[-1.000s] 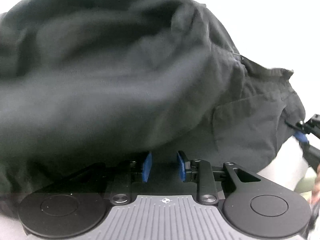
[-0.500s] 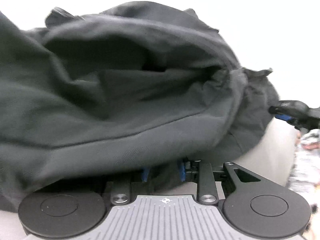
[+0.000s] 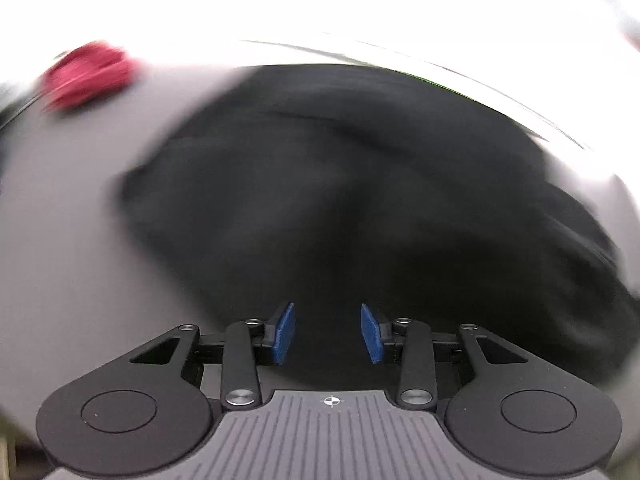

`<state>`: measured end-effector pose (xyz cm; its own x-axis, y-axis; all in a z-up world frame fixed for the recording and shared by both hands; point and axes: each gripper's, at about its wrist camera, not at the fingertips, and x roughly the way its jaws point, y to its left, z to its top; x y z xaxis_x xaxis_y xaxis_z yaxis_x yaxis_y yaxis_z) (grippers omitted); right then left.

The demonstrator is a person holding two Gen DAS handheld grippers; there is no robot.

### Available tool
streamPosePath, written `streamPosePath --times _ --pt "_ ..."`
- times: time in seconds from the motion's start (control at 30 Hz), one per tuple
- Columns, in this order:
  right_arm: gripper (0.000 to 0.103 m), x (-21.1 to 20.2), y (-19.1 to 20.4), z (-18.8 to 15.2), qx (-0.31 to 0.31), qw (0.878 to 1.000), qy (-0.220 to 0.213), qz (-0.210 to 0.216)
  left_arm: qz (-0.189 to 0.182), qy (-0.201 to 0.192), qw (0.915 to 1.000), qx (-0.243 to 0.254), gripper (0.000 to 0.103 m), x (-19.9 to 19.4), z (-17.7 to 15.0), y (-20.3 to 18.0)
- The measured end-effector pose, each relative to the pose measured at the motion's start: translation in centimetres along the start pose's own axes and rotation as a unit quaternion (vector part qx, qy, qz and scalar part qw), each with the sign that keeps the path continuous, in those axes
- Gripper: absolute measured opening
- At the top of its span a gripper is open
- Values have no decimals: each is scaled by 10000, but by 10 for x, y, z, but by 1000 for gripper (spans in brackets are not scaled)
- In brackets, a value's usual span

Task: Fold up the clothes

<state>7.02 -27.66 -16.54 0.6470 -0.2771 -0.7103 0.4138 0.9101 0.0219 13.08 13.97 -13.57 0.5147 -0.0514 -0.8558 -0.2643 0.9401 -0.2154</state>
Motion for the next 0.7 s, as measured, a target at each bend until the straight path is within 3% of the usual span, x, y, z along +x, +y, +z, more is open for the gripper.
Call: streamPosePath --times 0.1,0.17,0.3,0.5,0.63,0.67,0.7 --pt "58 -22 46 -10 195 9991 92 354 273 -50 9982 -532 41 21 28 61" --pt "64 -32 73 -21 203 9982 181 528 379 -100 9970 -672 42 48 41 69" --pt "64 -50 116 -49 154 9976 327 591 459 -177 9954 -828 53 84 79 114" --pt "65 -64 143 -72 393 9981 311 359 77 360 9937 -1062 57 143 86 125" --pt "67 -65 147 -83 682 9965 410 256 -137 375 9939 -1025 57 145 85 129" --pt "67 -67 147 -86 767 9958 453 222 -189 375 9938 -1031 55 143 85 130" --pt "67 -67 146 -90 881 9946 516 193 -201 377 9935 -1056 44 142 84 129"
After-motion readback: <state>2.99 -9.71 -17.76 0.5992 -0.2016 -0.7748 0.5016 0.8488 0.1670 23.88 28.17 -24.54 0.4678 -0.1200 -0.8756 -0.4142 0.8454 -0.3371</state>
